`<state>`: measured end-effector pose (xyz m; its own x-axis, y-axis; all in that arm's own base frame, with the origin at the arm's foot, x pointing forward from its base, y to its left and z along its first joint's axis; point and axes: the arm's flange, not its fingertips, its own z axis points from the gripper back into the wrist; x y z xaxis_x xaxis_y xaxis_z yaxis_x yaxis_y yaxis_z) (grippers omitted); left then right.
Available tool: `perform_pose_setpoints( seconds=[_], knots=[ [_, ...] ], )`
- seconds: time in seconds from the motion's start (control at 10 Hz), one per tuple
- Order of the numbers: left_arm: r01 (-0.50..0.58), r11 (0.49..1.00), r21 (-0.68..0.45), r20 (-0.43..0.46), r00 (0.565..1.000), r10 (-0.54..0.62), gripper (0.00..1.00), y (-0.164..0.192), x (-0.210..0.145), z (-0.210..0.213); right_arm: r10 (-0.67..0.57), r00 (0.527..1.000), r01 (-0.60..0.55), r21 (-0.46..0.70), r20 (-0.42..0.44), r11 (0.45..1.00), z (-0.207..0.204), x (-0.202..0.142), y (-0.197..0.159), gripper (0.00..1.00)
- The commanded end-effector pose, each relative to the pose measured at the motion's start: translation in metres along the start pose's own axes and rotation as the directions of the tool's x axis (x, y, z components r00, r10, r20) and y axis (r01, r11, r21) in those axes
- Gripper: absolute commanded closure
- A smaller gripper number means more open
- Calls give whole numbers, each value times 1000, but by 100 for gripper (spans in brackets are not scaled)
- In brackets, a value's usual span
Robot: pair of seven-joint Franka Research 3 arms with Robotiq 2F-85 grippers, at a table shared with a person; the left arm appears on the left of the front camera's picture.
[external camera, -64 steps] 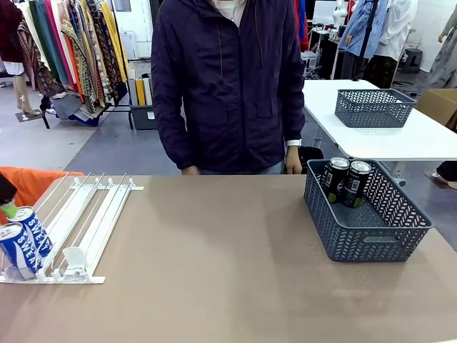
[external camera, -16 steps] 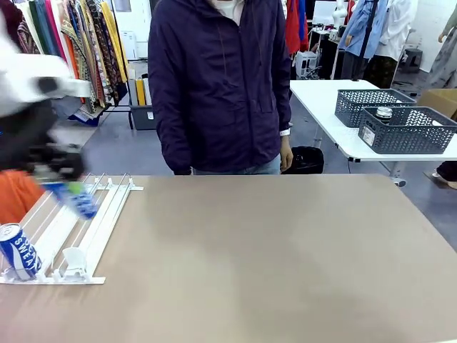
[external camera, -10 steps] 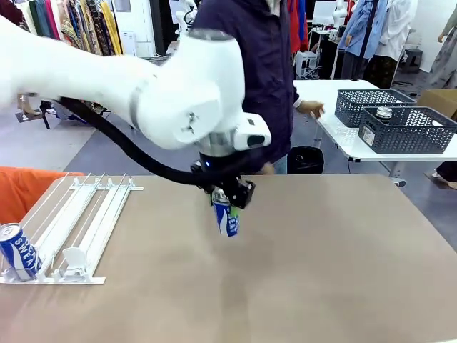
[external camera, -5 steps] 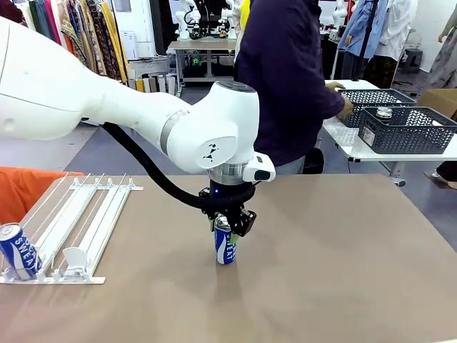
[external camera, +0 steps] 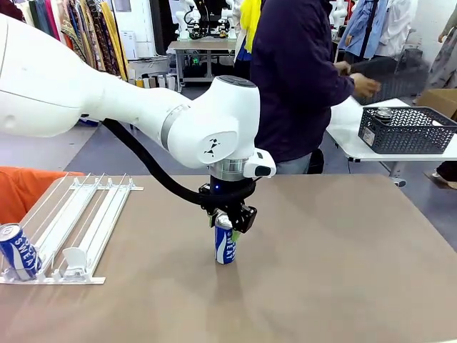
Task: Retrieve and store the cans from the dispenser.
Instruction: Pick up one can from the Automatic Can Dispenser and place it in the middle of the table.
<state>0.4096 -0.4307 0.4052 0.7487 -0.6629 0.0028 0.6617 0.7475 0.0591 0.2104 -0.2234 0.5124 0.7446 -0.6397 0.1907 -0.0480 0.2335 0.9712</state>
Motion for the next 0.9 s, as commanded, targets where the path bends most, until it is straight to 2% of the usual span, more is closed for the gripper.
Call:
perform_pose_setpoints(
  seconds=[0.0,0.2,0.3,0.5,0.6,0.7,0.8],
  knots=[
    [-12,1000,-4,23,1000,12,0,2,-6,9,24,1000,-25,29,12,999,-2,2,2,0],
    [-46,999,-22,95,994,48,0,9,-23,32,24,1000,-25,29,12,999,-2,2,2,0],
    [-81,996,-47,140,986,86,0,14,-43,55,24,1000,-25,29,12,999,-2,2,2,0],
    [-163,977,-141,193,963,189,0,31,-108,96,24,1000,-25,29,12,999,-2,2,2,0],
    [-150,960,-237,234,950,206,0,56,-149,116,24,1000,-25,29,12,999,-2,2,2,0],
    [-108,912,-395,256,941,222,0,90,-189,130,24,1000,-25,29,12,999,-2,2,2,0],
    [-146,843,-518,276,904,326,0,133,-233,137,24,1000,-25,29,12,999,-2,2,2,0]
  ],
)
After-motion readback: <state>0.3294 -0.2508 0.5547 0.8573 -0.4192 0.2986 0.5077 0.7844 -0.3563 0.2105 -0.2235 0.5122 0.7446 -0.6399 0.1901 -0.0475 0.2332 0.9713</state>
